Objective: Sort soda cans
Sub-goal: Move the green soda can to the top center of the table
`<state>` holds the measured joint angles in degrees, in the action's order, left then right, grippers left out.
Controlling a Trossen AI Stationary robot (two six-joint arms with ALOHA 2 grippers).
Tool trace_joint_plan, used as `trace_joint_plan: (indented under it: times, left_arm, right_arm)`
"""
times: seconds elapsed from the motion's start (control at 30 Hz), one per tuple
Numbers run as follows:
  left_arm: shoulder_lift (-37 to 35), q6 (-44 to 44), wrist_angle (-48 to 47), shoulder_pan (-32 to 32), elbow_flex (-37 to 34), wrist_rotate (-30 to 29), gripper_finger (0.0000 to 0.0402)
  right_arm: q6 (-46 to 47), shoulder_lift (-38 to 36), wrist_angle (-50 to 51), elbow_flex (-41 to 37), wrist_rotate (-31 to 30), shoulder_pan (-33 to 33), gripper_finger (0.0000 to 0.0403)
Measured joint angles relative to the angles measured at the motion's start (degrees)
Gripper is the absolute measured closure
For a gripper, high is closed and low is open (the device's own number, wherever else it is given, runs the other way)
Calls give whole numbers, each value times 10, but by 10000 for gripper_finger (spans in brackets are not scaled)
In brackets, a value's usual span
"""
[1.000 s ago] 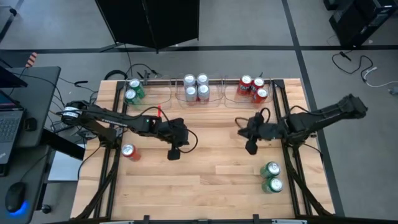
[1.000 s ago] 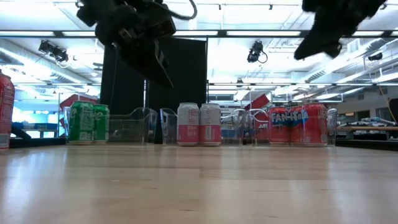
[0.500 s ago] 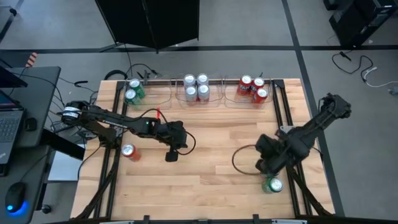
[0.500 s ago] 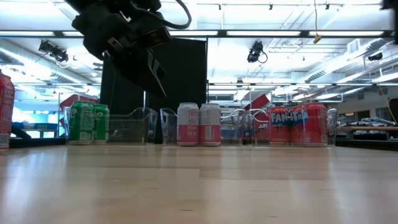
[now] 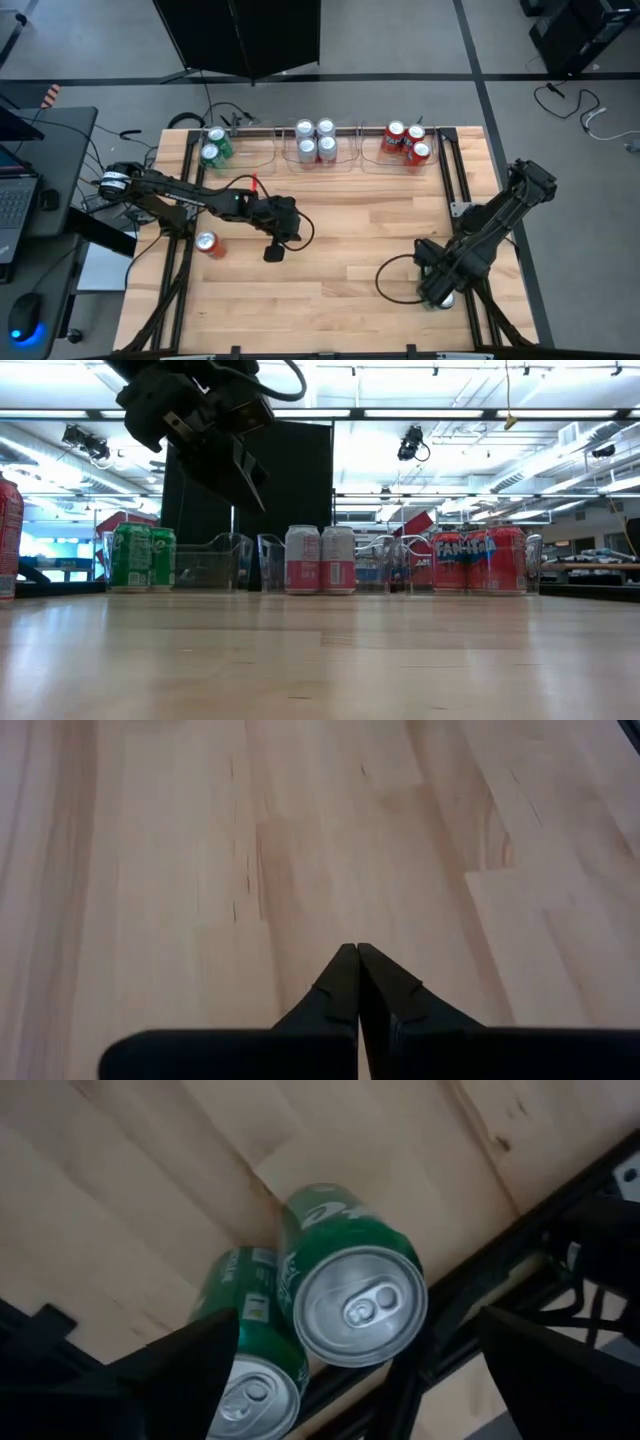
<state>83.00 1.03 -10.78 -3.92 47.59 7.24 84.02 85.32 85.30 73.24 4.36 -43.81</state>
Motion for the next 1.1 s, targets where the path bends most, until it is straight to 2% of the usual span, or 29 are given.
trace_joint_plan:
  times: [0.2,0.47,0.7,0.8,0.93,1.1]
  left_arm:
    - [0,3,2,0,0,5,399]
    - [0,3,-1,0,0,5,397]
    - [0,-3,-4,0,0,5,397]
    - [0,-12,-2,0,0,4,397]
    - [0,-13,-5,0,0,0,398]
    - [-20,-12,-18,0,0,0,400]
  right_arm:
    - [-1,0,-22,-8,1,0,32]
    - [-2,-1,-24,-30,-11,0,39]
    - [-16,-1,-117,-101,12,0,41]
    - [-15,-1,-129,-112,19,0,60]
    - [-34,-2,-128,-113,19,4,119]
    - [-89,-2,-124,-110,17,40,119]
